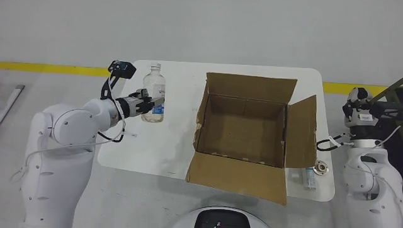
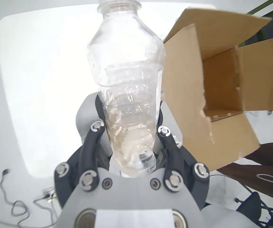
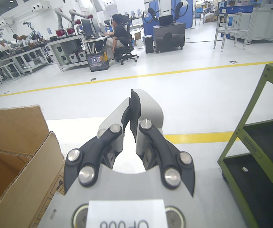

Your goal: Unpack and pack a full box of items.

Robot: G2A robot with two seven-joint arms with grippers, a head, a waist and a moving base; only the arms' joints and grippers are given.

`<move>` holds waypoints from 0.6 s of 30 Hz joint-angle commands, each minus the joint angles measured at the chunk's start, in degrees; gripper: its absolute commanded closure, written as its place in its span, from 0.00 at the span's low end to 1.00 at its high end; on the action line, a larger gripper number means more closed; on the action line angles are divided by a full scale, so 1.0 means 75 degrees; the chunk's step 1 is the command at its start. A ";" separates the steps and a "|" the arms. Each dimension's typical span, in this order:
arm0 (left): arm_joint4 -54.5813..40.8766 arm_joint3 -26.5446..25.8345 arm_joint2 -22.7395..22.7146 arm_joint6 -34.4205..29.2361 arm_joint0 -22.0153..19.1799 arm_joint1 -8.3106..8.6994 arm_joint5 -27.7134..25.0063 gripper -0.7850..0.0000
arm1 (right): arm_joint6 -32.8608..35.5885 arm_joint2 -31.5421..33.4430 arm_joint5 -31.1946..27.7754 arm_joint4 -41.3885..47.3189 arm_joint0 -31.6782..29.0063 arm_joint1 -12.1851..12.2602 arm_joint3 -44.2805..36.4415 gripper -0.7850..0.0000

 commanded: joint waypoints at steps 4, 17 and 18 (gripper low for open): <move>-0.0742 0.0333 0.0673 0.0706 -0.0876 -0.0095 -0.0416 1.00 | 0.0000 0.0000 0.0000 0.0000 0.0000 0.0000 0.0000 1.00; -0.2827 0.1676 0.3213 0.0890 -0.2657 -0.0594 -0.0198 1.00 | 0.0000 0.0000 0.0000 0.0000 0.0000 0.0000 0.0000 1.00; -0.2939 0.1741 0.3305 0.0879 -0.2656 -0.0615 -0.0148 1.00 | 0.0000 0.0000 0.0000 0.0000 0.0000 0.0000 0.0000 1.00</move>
